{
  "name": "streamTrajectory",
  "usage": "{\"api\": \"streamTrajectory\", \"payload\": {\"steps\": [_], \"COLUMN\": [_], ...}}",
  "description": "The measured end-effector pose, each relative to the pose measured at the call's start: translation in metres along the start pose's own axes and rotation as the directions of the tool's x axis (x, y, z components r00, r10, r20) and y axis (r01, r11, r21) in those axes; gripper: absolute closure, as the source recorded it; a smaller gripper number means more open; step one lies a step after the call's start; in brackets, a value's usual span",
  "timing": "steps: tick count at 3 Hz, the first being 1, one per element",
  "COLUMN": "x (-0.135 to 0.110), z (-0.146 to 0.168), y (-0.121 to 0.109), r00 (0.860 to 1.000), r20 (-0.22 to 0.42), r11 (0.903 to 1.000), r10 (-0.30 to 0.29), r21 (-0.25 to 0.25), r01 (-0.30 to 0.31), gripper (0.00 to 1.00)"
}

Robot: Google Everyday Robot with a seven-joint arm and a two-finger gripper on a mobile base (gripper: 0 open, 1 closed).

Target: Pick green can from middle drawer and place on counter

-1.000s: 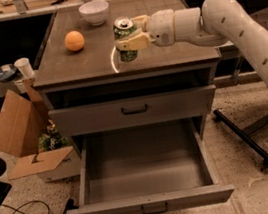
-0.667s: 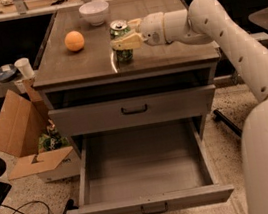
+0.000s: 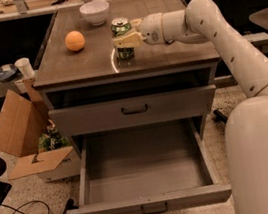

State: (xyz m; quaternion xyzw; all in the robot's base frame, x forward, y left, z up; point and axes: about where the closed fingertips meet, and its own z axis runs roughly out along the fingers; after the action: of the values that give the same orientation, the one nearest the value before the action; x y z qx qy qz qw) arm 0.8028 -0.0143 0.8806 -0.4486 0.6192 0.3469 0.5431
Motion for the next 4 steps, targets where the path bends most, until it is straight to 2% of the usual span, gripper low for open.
{"api": "streamTrajectory", "payload": {"steps": [3,4], "x": [0.0,0.0], "z": [0.0002,0.0002], "y": [0.0001,0.0001], "r00": [1.0,1.0], "r20": [0.0,0.0], "r11": [1.0,1.0], "r10": [0.0,0.0], "r21": [0.0,0.0], "r01": [0.0,0.0], "gripper": [0.13,0.0]}}
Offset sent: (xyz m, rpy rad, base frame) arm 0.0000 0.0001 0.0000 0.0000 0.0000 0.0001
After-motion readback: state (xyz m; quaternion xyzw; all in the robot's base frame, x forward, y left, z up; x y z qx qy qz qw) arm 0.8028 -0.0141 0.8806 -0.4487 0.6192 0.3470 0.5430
